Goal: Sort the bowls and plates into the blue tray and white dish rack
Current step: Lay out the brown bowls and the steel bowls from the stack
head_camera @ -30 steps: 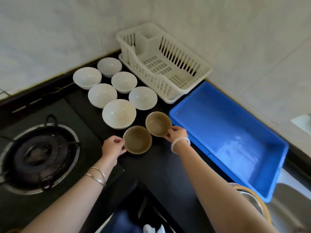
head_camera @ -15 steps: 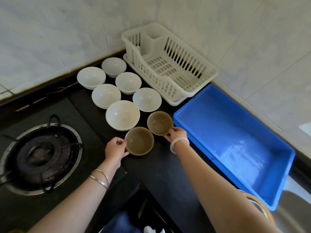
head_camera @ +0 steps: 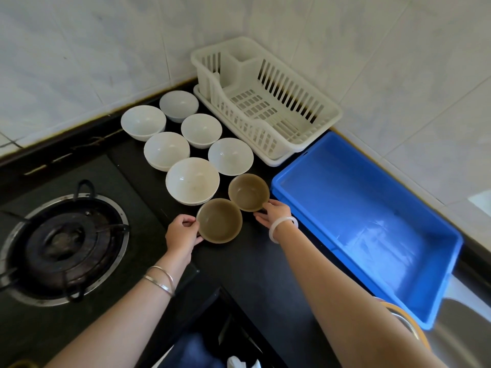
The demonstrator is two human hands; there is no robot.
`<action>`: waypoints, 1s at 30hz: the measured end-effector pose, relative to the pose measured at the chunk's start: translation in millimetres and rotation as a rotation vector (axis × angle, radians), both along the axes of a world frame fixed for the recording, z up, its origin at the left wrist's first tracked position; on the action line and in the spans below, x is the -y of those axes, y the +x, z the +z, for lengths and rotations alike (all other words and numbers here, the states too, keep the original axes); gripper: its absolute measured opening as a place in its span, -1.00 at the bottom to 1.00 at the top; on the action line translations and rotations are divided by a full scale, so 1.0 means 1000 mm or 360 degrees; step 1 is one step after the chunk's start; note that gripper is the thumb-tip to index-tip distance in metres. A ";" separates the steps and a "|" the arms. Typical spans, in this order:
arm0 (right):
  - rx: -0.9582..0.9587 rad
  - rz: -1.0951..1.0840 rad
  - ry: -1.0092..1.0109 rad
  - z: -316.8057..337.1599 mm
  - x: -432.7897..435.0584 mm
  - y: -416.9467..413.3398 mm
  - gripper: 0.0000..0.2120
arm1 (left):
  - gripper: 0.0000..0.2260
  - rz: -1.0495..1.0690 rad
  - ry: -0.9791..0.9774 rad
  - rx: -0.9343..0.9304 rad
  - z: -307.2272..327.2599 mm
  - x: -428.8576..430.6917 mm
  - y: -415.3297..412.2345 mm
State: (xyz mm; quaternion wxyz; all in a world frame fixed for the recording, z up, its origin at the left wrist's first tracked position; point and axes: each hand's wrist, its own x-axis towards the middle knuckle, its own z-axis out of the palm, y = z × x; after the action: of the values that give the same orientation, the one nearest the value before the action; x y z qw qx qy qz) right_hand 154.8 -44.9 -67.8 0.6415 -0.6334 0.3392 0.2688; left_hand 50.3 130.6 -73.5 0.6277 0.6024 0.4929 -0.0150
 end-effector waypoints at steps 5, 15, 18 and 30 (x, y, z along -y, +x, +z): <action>0.0025 0.0120 -0.0029 0.005 0.008 -0.008 -0.60 | -0.81 -0.0088 0.0110 0.0053 0.000 0.001 -0.006; 0.0507 0.0561 -0.0577 0.027 0.055 -0.049 -0.73 | -0.69 -0.0746 0.0912 0.0081 0.033 0.027 -0.024; 0.0676 0.0657 -0.0815 0.042 0.087 -0.073 -0.79 | -0.76 -0.0910 0.0875 0.0209 0.046 0.054 -0.028; 0.0407 0.0445 -0.1848 0.069 0.262 -0.217 -0.80 | -0.78 -0.1887 0.0819 0.0590 0.058 0.241 -0.065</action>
State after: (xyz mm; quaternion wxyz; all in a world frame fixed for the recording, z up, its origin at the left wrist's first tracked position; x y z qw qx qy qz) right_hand -62.2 -307.0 1.6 0.1858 -0.9454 0.2644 0.0434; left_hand -14.5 -110.2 -15.3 0.4239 0.8941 -0.0496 -0.1356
